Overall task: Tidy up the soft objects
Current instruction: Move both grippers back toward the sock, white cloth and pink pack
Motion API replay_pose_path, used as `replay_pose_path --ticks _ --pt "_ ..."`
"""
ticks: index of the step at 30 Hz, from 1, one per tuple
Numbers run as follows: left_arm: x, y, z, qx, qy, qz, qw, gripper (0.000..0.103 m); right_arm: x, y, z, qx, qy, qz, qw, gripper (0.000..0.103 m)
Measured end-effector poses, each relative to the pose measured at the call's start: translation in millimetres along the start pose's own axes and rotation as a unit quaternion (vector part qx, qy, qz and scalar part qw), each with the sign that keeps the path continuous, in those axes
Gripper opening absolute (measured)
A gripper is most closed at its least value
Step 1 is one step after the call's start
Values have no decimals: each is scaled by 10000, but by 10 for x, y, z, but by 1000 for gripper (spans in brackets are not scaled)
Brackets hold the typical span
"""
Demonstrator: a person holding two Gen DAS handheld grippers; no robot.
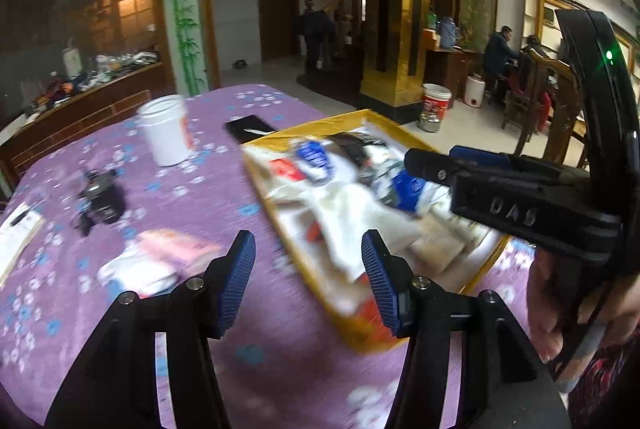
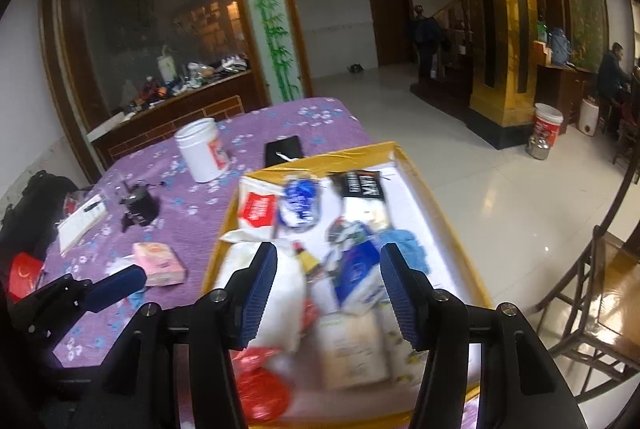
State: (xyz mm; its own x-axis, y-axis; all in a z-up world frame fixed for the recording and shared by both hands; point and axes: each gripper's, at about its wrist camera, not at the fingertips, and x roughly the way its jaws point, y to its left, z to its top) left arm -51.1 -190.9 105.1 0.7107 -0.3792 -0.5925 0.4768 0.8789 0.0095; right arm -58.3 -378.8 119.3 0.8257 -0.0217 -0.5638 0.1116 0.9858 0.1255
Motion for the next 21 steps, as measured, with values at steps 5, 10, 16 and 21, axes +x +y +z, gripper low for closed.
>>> replay_pose_path --ticks 5,10,16,21 --pt "-209 516 -308 -310 50 377 9988 54 -53 360 -76 -172 13 432 9989 56" --pt "-282 1178 -647 -907 151 836 9923 62 -48 846 -168 -589 81 982 9934 56" --pt "-275 1810 -925 -1713 200 1179 9779 63 204 1417 -288 -965 707 1454 9821 65" --pt "-231 2088 -1079 -2295 227 1016 9677 63 706 1771 -175 -784 1183 1595 9769 64"
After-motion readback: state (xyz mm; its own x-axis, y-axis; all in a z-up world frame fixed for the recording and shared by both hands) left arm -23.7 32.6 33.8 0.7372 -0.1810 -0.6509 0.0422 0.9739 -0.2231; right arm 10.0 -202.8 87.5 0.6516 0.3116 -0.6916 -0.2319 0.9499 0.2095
